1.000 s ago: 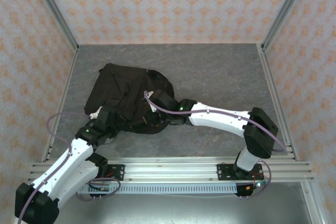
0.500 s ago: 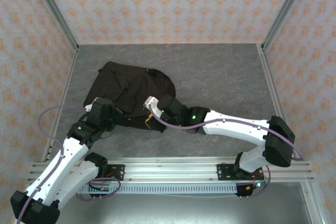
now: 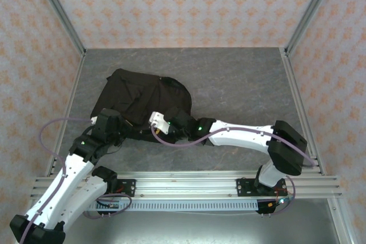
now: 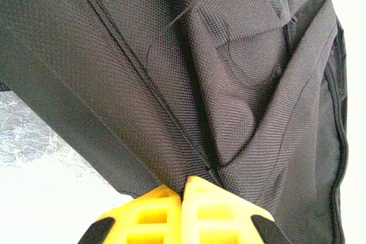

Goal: Pack the student bag
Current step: Zip the student bag at the middle-left of the table.

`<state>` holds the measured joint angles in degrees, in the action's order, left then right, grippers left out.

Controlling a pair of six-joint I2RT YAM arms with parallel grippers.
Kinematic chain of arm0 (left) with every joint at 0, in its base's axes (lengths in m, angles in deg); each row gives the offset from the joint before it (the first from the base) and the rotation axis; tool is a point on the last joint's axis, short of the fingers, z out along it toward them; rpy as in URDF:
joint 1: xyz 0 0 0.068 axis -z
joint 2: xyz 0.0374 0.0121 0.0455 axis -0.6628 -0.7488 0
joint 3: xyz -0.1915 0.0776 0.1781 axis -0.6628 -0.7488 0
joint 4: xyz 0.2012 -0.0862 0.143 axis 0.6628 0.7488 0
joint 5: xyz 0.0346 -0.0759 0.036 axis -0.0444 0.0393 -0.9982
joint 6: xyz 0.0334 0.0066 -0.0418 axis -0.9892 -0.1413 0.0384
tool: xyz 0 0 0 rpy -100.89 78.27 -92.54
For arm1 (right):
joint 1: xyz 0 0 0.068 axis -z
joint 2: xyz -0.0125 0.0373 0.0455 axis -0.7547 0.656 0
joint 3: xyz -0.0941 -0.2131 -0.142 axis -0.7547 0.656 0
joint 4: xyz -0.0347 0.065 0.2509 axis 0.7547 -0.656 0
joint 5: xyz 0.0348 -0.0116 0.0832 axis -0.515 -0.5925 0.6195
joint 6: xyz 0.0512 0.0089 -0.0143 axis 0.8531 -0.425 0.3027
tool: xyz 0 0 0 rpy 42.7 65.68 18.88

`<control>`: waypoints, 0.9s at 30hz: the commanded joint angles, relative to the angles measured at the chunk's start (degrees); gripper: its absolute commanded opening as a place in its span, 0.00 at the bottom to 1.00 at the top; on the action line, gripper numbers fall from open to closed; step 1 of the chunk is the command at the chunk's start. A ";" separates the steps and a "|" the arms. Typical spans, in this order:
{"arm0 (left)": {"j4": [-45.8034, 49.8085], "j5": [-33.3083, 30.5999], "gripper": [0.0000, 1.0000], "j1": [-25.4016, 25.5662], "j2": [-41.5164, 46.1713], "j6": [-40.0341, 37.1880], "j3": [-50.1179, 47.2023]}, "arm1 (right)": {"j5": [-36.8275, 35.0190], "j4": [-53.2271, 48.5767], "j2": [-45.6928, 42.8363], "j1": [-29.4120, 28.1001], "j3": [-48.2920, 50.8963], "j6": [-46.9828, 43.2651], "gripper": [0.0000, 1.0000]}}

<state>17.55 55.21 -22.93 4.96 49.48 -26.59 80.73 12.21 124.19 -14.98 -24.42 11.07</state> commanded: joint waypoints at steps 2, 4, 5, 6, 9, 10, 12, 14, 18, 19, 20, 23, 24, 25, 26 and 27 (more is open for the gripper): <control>-1.81 1.42 0.00 -0.40 1.79 0.04 2.23 | 1.73 0.97 2.08 -0.48 -2.12 -2.45 0.17; -2.00 1.61 0.00 -0.40 1.88 0.04 1.99 | 2.81 1.64 2.82 -0.76 -2.12 -2.44 0.19; -2.12 1.60 0.00 -0.40 1.93 -0.04 1.92 | 3.21 1.83 3.16 -0.88 -2.27 -2.45 0.20; -2.12 1.60 0.00 -0.40 1.91 -0.05 1.80 | 4.01 1.91 3.57 -1.05 -2.59 -2.42 0.20; -2.51 1.70 0.00 -0.40 1.80 -0.22 1.18 | 7.38 2.04 4.37 -1.42 -3.96 -1.43 0.22; -2.60 1.78 0.00 -0.40 1.79 -0.22 1.02 | 8.54 1.87 4.65 -1.44 -4.81 -0.42 0.23; -2.78 1.85 0.00 -0.40 1.84 -0.31 0.52 | 12.19 0.26 5.32 -1.47 -7.08 0.78 0.26; -2.95 1.87 0.00 -0.40 1.99 -0.36 0.14 | 15.85 -3.46 7.08 -0.90 -10.99 3.22 0.30; -2.79 1.54 0.00 -0.40 2.27 -0.96 -0.06 | 26.40 -12.91 13.46 3.33 -21.99 16.08 0.35; -2.67 1.44 0.00 -0.39 2.40 -1.05 0.03 | 28.48 -15.81 15.24 4.51 -25.07 19.43 0.35; -2.53 1.44 0.00 -0.40 2.56 -1.18 0.10 | 29.45 -18.65 16.59 5.27 -27.70 21.50 0.35; -2.34 1.16 0.00 -0.48 3.00 -1.39 0.19 | 32.99 -24.13 19.17 6.46 -32.00 24.69 0.32; -2.34 1.16 0.00 -0.48 3.02 -1.44 0.20 | 33.77 -25.06 19.55 6.53 -32.62 25.18 0.31; -2.26 1.16 0.00 -0.48 3.00 -1.52 0.28 | 34.73 -25.95 19.84 6.55 -33.19 25.46 0.31; -2.25 1.24 0.00 -0.48 2.95 -1.56 0.34 | 35.22 -26.62 20.02 6.51 -33.67 25.80 0.30; -2.17 1.21 0.00 -0.48 2.89 -1.56 0.47 | 35.37 -27.28 20.14 6.52 -34.06 26.23 0.29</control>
<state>18.03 55.82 -22.93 6.74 49.04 -27.02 110.78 -8.27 143.42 -7.55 -56.15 32.87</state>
